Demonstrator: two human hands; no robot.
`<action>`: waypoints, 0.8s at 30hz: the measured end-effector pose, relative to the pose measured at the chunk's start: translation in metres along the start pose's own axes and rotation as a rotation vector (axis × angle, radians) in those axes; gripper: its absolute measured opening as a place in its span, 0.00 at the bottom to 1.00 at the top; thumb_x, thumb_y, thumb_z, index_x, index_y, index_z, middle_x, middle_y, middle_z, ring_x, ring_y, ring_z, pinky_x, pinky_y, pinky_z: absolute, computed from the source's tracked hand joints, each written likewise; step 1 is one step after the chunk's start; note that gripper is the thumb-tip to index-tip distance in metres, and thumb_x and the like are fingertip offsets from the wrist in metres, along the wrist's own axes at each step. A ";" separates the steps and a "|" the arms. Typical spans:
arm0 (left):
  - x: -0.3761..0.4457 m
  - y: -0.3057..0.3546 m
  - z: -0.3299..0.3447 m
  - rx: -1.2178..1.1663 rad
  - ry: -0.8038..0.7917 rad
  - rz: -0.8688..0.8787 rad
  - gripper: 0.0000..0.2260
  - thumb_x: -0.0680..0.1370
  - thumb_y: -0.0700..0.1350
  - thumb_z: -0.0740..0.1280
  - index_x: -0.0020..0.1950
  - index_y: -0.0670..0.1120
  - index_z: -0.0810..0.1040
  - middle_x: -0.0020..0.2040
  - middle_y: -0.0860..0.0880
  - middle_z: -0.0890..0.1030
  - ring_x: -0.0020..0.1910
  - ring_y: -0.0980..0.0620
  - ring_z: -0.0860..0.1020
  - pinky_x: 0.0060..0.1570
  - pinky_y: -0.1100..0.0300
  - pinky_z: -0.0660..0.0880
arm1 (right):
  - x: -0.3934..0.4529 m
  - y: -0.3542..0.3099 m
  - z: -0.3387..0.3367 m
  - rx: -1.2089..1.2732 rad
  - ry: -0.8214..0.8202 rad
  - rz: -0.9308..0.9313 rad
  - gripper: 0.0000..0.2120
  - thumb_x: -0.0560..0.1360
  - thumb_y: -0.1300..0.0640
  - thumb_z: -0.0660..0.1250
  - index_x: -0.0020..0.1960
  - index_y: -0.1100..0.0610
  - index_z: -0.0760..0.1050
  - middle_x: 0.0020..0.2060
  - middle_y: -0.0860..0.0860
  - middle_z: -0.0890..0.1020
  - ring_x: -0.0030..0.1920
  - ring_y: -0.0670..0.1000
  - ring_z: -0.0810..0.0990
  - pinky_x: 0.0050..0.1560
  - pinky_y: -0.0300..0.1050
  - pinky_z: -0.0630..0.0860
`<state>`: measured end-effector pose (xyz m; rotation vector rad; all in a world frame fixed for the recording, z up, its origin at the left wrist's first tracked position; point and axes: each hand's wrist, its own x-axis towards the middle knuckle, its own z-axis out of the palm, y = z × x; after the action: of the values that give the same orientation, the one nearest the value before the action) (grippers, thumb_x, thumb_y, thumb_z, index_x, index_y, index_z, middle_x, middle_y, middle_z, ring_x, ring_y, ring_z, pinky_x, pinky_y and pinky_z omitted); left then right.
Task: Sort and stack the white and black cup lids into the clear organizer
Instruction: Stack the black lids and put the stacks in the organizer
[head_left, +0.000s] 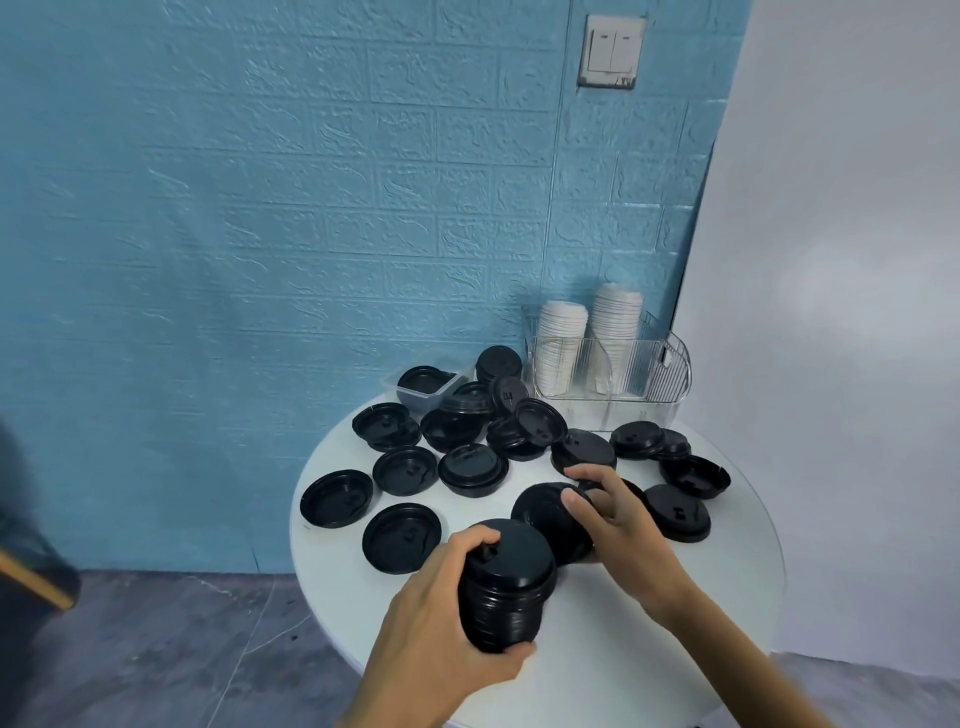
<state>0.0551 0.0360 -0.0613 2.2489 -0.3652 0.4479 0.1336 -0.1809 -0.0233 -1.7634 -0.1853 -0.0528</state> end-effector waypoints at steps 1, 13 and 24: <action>0.000 0.000 -0.001 -0.011 0.007 0.005 0.41 0.59 0.64 0.78 0.66 0.75 0.60 0.63 0.72 0.72 0.57 0.64 0.76 0.50 0.74 0.70 | -0.001 -0.001 0.000 0.023 0.010 0.046 0.05 0.82 0.52 0.66 0.54 0.42 0.78 0.45 0.62 0.81 0.47 0.60 0.83 0.46 0.60 0.85; 0.005 0.006 -0.010 -0.263 0.139 -0.056 0.44 0.55 0.54 0.83 0.68 0.65 0.68 0.60 0.65 0.79 0.56 0.58 0.81 0.51 0.74 0.73 | 0.000 0.005 0.000 -0.238 0.062 0.179 0.11 0.80 0.51 0.63 0.44 0.49 0.82 0.41 0.46 0.85 0.46 0.49 0.83 0.50 0.47 0.79; 0.027 0.004 0.009 -0.283 0.062 -0.072 0.45 0.57 0.56 0.83 0.70 0.66 0.66 0.61 0.67 0.78 0.58 0.60 0.80 0.53 0.69 0.75 | -0.019 -0.001 0.010 -0.585 -0.100 -0.008 0.16 0.82 0.49 0.61 0.37 0.44 0.77 0.37 0.44 0.81 0.39 0.41 0.76 0.47 0.45 0.76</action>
<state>0.0795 0.0234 -0.0520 1.9622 -0.2941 0.4005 0.1144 -0.1727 -0.0268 -2.3509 -0.2682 -0.0254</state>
